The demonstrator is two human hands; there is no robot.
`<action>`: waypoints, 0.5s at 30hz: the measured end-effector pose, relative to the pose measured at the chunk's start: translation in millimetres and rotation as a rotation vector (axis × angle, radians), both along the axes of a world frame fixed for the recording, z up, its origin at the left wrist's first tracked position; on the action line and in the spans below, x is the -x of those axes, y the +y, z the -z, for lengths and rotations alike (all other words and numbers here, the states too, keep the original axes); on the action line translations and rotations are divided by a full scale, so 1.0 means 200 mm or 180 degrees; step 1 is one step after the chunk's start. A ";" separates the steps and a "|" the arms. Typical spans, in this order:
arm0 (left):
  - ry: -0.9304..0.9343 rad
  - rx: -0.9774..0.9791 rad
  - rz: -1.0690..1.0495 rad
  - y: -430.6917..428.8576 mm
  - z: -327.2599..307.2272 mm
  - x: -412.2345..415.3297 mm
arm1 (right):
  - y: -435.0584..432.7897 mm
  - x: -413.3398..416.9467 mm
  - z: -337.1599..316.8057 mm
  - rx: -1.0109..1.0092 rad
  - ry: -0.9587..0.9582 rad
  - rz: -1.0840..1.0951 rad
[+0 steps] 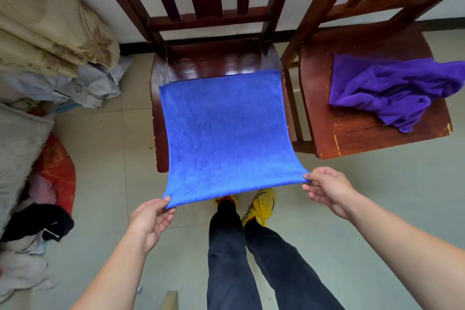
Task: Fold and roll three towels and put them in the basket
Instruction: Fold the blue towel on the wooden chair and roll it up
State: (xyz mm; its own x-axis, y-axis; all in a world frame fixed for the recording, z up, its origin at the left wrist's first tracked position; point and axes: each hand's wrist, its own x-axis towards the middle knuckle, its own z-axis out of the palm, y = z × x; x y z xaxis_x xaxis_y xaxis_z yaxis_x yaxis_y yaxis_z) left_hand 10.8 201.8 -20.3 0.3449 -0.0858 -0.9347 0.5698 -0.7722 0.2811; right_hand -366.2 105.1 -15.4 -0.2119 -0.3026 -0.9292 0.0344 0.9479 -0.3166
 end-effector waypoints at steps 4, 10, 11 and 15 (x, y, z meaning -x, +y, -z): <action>-0.0017 0.0372 0.0106 -0.06 -0.17 -0.01 | -0.06 0.00 -0.14 0.0231 -0.0260 0.0102; 0.0029 0.0923 -0.0176 -0.39 -0.32 -0.08 | -0.36 -0.09 -0.26 0.0462 -0.0747 0.0531; 0.0051 0.0951 -0.0235 -0.46 -0.32 -0.10 | -0.42 -0.11 -0.26 0.0470 -0.0793 0.0628; 0.0163 0.0987 -0.0397 -0.76 -0.23 -0.17 | -0.66 -0.20 -0.21 0.0523 -0.0978 0.0951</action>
